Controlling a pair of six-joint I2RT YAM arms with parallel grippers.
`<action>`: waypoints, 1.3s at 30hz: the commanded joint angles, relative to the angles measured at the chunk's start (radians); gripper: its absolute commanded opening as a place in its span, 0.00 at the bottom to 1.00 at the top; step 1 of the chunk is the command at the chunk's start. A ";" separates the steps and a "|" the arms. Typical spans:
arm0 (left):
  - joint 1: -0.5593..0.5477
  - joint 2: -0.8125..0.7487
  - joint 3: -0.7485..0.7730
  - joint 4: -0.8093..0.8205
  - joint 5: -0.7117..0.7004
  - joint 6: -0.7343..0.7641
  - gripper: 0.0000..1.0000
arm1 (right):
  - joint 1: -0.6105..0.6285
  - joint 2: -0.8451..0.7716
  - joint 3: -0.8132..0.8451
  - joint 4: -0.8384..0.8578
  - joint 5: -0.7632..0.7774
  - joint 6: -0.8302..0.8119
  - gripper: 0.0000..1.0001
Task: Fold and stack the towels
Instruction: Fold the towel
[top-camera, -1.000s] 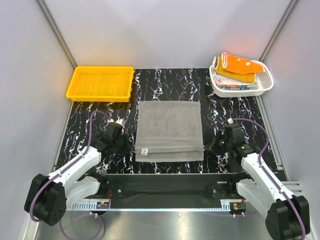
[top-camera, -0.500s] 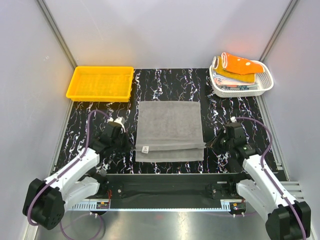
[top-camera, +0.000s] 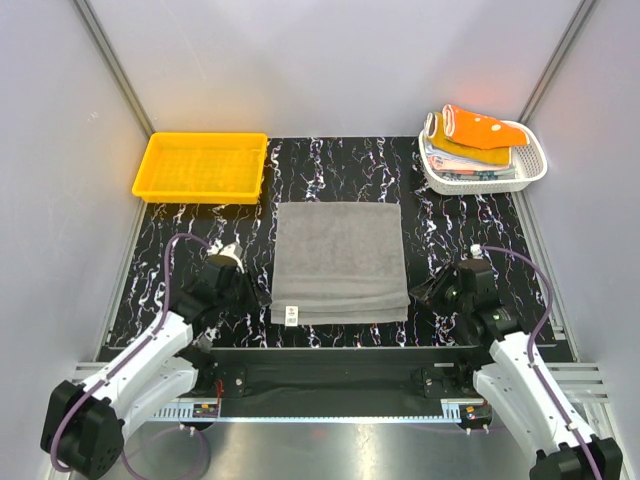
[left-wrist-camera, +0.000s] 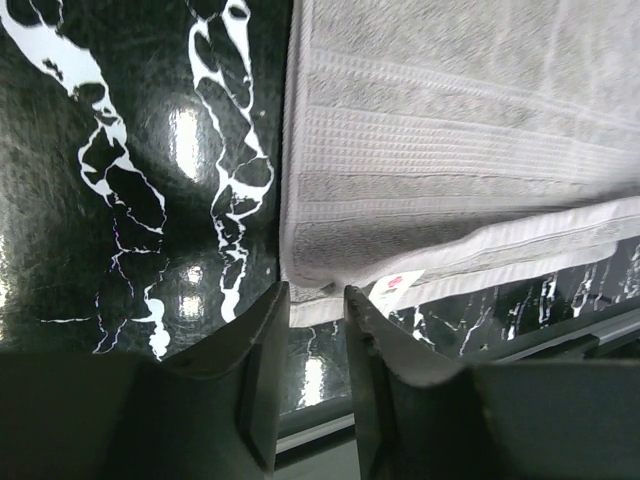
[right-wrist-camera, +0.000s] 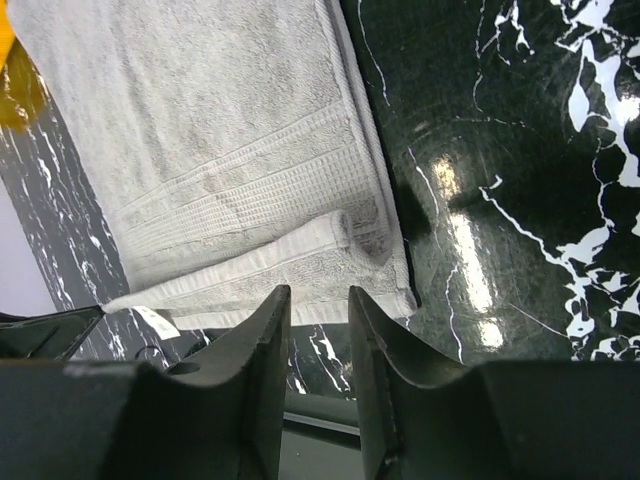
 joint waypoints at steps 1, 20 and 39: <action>-0.001 -0.032 0.068 -0.001 -0.036 -0.014 0.34 | 0.002 0.001 0.025 0.018 0.035 0.016 0.36; -0.095 0.307 0.140 0.200 -0.001 -0.047 0.31 | 0.005 0.452 0.058 0.317 0.009 -0.049 0.34; -0.156 0.055 -0.044 0.143 -0.001 -0.127 0.31 | 0.008 0.006 -0.039 0.054 -0.040 0.036 0.36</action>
